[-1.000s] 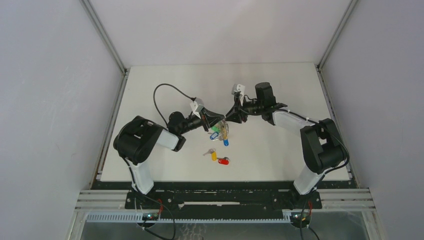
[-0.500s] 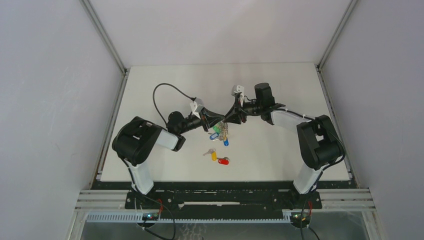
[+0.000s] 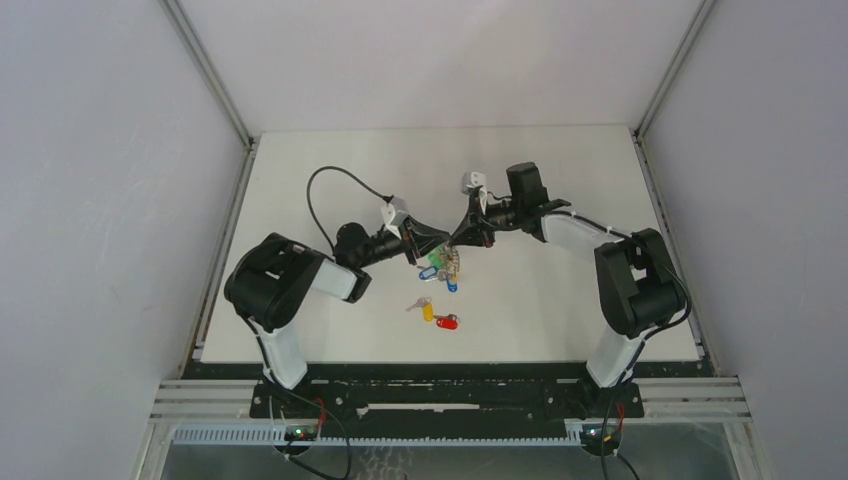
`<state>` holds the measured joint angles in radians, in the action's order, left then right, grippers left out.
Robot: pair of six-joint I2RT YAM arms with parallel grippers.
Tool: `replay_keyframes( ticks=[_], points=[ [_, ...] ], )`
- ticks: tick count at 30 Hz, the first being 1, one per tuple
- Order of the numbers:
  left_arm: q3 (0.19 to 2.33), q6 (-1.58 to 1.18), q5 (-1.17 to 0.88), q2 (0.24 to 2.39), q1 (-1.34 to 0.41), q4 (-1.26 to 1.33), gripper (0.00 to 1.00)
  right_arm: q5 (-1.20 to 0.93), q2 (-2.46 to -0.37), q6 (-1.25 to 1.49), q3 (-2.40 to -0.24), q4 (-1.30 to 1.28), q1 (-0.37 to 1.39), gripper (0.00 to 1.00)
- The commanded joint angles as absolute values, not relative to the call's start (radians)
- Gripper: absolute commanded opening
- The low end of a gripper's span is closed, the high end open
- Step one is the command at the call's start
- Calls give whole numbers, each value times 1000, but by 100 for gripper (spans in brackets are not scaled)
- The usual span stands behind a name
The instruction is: Put the keys on the keyring
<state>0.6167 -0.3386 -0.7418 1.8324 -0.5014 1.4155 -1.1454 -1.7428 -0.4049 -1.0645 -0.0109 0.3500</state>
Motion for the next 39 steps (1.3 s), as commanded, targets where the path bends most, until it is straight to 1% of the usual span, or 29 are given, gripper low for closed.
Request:
replay_keyframes(
  ticks=[1,5,8,14,17,21,29,39],
  points=[
    [622,-330,-792,1798,-468,1488,8,-1034,-1685,-603,-1176,-303,347,0],
    [612,-316,-822,1806,-444,1488,19,-919,-1655,-693,-1268,-483,365,0],
    [616,-309,-850,1813,-442,1486,25,-785,-1671,-757,-1353,-650,400,0],
    [624,-295,-871,1822,-440,1486,29,-534,-1739,-849,-1535,-906,502,0],
    [618,-287,-858,1814,-432,1486,29,-438,-1768,-870,-1588,-961,538,0],
    [606,-293,-846,1798,-408,1487,29,-360,-1790,-891,-1624,-993,578,0],
    [630,-315,-888,1825,-427,1486,29,-310,-1815,-912,-1651,-1007,628,0],
    [668,-308,-877,1873,-477,1486,29,-354,-1809,-945,-1658,-989,638,0]
  ],
)
